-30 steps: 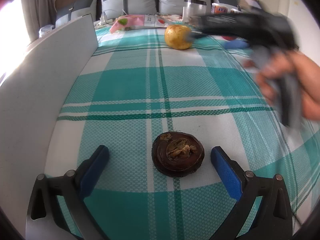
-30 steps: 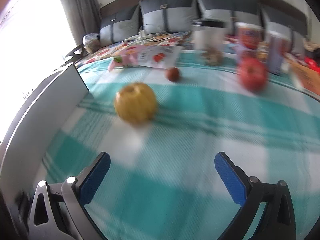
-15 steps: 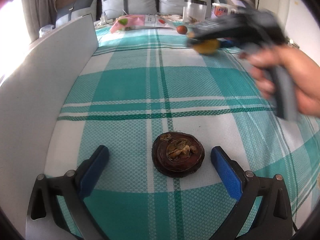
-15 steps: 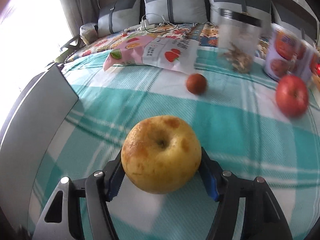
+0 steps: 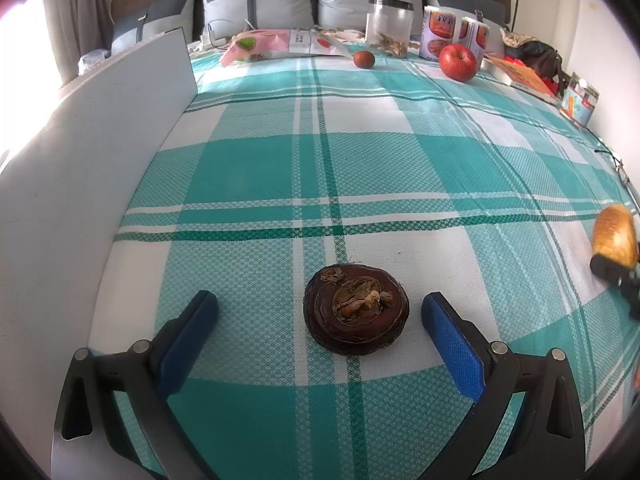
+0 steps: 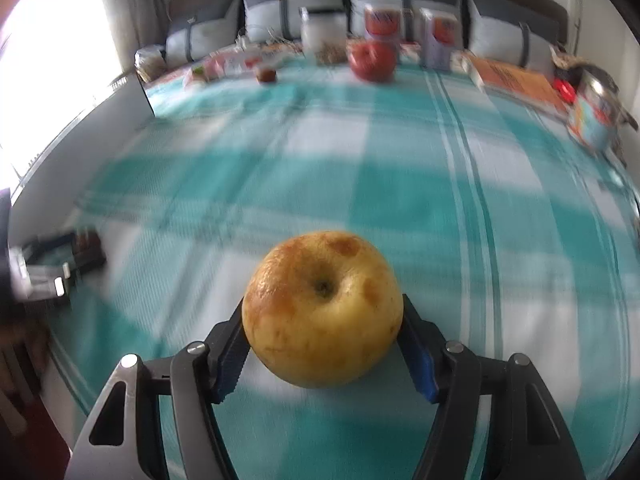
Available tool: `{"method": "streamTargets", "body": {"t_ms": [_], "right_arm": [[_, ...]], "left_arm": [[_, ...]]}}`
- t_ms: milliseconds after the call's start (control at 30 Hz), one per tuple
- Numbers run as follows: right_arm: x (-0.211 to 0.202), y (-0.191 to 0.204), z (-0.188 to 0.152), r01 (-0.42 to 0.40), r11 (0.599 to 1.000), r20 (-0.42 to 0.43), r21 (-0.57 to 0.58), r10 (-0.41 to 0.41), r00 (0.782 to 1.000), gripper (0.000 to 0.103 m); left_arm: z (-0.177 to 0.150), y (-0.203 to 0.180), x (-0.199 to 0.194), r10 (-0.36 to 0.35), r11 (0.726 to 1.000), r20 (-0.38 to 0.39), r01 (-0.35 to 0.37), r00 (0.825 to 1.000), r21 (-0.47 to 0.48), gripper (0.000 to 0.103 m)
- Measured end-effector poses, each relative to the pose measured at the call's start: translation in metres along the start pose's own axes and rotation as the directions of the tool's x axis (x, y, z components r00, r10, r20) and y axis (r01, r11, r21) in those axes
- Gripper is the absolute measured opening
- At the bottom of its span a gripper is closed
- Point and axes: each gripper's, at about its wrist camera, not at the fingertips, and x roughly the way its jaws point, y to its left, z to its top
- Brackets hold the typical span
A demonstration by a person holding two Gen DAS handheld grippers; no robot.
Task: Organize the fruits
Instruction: 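Grasp the yellow pear with the right gripper, then hold the dark brown fruit in the left gripper while the right gripper holds the yellow pear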
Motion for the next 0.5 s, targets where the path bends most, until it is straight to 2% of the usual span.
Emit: {"method": "streamTargets", "body": {"t_ms": [33, 67, 133, 167, 233, 500], "right_arm": [[0.001, 0.003, -0.002, 0.02, 1.0, 0.002, -0.014, -0.02, 1.0, 0.074], [0.005, 0.009, -0.002, 0.029, 0.999, -0.014, -0.034, -0.03, 0.999, 0.088], [0.01, 0.016, 0.0, 0.037, 0.997, -0.032, -0.067, -0.039, 0.999, 0.1], [0.012, 0.015, 0.001, 0.051, 0.997, -0.037, -0.064, -0.053, 0.998, 0.103], [0.013, 0.008, -0.002, 0.023, 0.999, -0.046, -0.032, -0.025, 0.999, 0.103], [0.014, 0.011, -0.002, 0.033, 0.999, -0.044, -0.038, -0.035, 0.998, 0.103]], "left_arm": [[0.0, 0.0, 0.0, 0.0, 1.0, 0.0, 0.0, 1.0, 0.0, 0.103], [0.0, 0.0, 0.0, 0.0, 1.0, 0.0, 0.0, 1.0, 0.0, 0.103], [0.0, 0.0, 0.0, 0.0, 1.0, 0.0, 0.0, 1.0, 0.0, 0.103], [0.0, 0.0, 0.0, 0.0, 1.0, 0.0, 0.0, 1.0, 0.0, 0.103], [0.0, 0.0, 0.0, 0.0, 1.0, 0.0, 0.0, 1.0, 0.0, 0.103], [0.0, 0.0, 0.0, -0.001, 1.0, 0.0, 0.001, 1.0, 0.0, 0.103]]}}
